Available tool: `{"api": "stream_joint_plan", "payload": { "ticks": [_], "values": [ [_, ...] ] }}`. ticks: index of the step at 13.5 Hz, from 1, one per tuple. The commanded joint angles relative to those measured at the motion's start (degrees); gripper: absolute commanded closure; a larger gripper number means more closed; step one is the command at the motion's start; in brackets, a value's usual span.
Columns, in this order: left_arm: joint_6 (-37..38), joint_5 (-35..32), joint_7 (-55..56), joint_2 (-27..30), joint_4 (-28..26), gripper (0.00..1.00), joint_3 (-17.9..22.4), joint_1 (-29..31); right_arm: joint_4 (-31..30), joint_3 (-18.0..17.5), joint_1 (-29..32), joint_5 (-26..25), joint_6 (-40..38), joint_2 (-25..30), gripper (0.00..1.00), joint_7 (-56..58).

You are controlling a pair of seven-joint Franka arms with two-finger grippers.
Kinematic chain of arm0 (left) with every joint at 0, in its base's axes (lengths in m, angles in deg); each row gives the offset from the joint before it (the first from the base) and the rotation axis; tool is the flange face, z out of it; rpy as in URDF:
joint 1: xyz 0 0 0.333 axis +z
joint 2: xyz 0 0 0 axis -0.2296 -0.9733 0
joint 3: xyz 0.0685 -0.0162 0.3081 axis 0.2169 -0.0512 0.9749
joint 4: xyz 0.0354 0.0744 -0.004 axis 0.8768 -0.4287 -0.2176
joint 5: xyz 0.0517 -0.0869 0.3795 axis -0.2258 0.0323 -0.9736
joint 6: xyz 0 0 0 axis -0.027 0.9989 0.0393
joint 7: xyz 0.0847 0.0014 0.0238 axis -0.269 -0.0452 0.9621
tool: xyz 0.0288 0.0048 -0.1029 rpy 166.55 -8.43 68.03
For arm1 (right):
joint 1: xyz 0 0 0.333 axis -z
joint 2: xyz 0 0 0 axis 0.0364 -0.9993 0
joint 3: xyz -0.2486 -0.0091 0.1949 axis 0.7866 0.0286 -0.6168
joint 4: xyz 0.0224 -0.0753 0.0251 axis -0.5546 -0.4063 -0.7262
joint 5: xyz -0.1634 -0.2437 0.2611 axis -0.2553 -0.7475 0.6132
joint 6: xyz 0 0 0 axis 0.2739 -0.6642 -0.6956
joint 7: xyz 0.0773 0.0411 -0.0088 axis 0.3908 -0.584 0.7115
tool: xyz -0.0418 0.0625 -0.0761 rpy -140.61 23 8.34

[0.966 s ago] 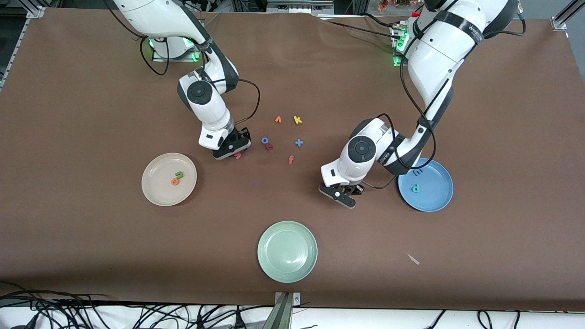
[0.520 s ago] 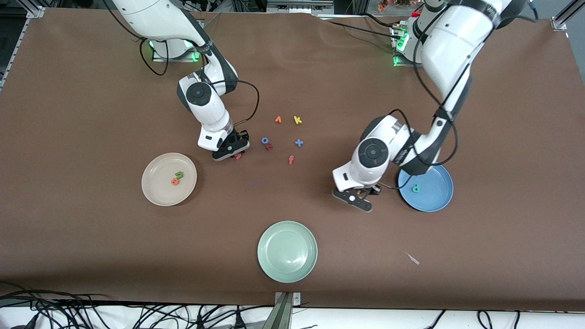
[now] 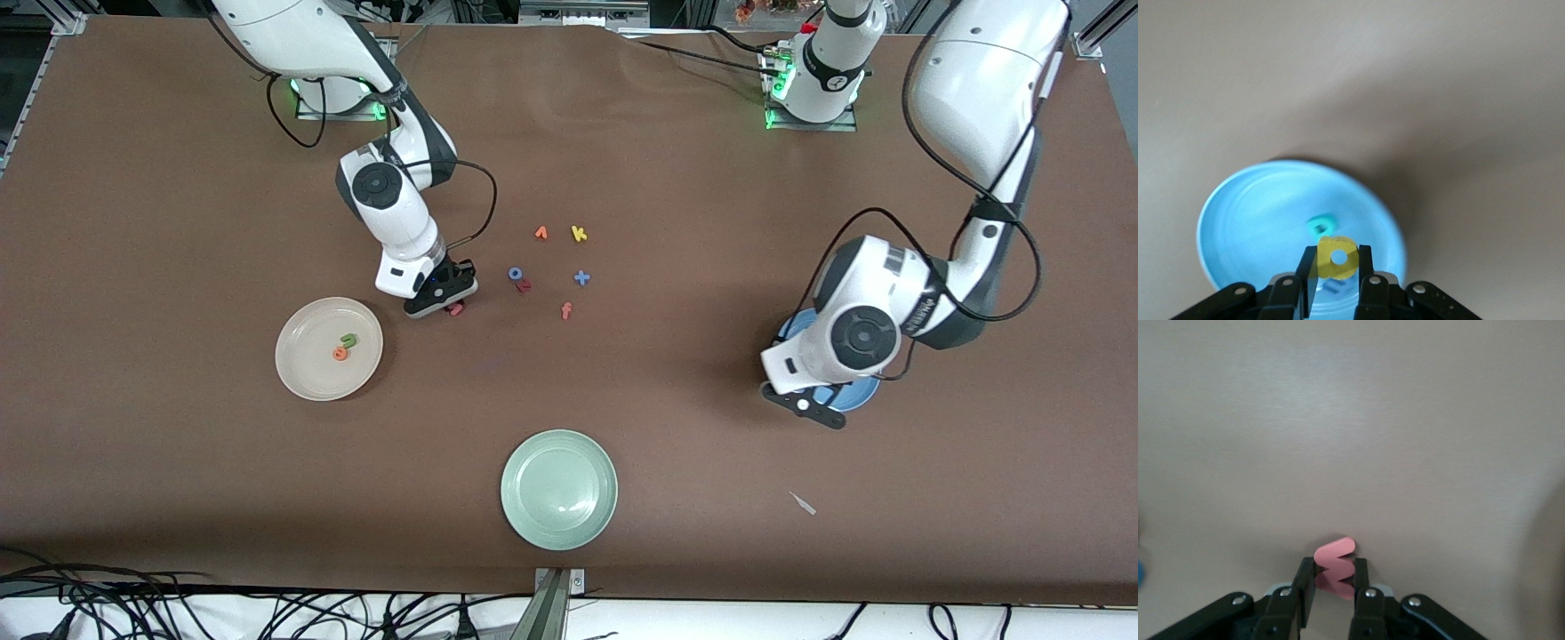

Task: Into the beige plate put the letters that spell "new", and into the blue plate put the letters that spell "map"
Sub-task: 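Place the d on the blue plate and the w on the beige plate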

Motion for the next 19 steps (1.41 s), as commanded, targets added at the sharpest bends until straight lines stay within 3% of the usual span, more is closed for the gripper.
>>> {"api": "stream_joint_plan", "payload": {
  "ticks": [1,4,5,6,7,8,9,10,13,15,17,19],
  "values": [
    [-0.68,-2.24,-2.56,-0.19,-2.02,0.87,-0.6,5.34,2.86,3.62,0.4,-0.47,-10.93,4.17,0.9,6.84],
    [-8.47,-3.39,-2.74,-0.81,-6.49,0.81,-0.43,7.46,2.87,12.49,0.4,-0.12,-16.4,6.81,0.9,19.05],
    [-11.29,-3.39,-2.74,-0.81,-7.81,0.64,0.01,8.34,3.13,14.95,0.4,-0.03,-18.07,6.91,0.89,21.44],
    [-12.02,-3.39,-2.82,-0.81,-8.08,0.25,-0.16,9.65,3.13,16.98,0.4,-0.03,-18.35,6.82,0.89,23.12],
    [-11.94,-3.22,-2.74,-0.63,-8.09,0.0,-0.25,10.01,2.87,18.13,0.4,-0.03,-18.35,6.82,0.88,23.74],
    [-11.33,-3.21,-2.74,-0.11,-8.09,0.0,-0.6,10.01,2.78,18.84,0.4,-0.03,-18.35,6.65,0.8,23.75],
    [-9.58,-3.21,-2.65,1.2,-7.65,0.0,-1.21,9.75,2.78,19.02,0.4,0.23,-18.35,6.64,0.51,23.58],
    [-7.65,-2.87,-1.87,2.43,-7.12,0.0,-2.44,9.49,2.96,19.11,0.49,0.49,-18.44,6.64,0.4,23.49],
    [-1.15,-2.16,-1.77,8.84,-6.07,0.0,-5.61,9.49,5.4,19.2,0.49,0.58,-20.97,6.82,0.33,23.22],
    [4.03,-1.64,-1.16,13.23,-4.32,0.0,-8.41,9.49,11.97,19.2,0.58,0.67,-29.47,6.56,0.29,23.22],
    [9.92,3.43,1.29,16.32,-0.29,0.0,-8.87,9.4,18.84,19.2,0.75,2.77,-38.44,6.38,0.26,22.35],
    [17.56,9.42,1.92,17.99,5.77,0.0,-8.78,9.66,22.63,19.46,1.45,4.71,-41.2,6.38,0.26,22.25]
  ]
}}
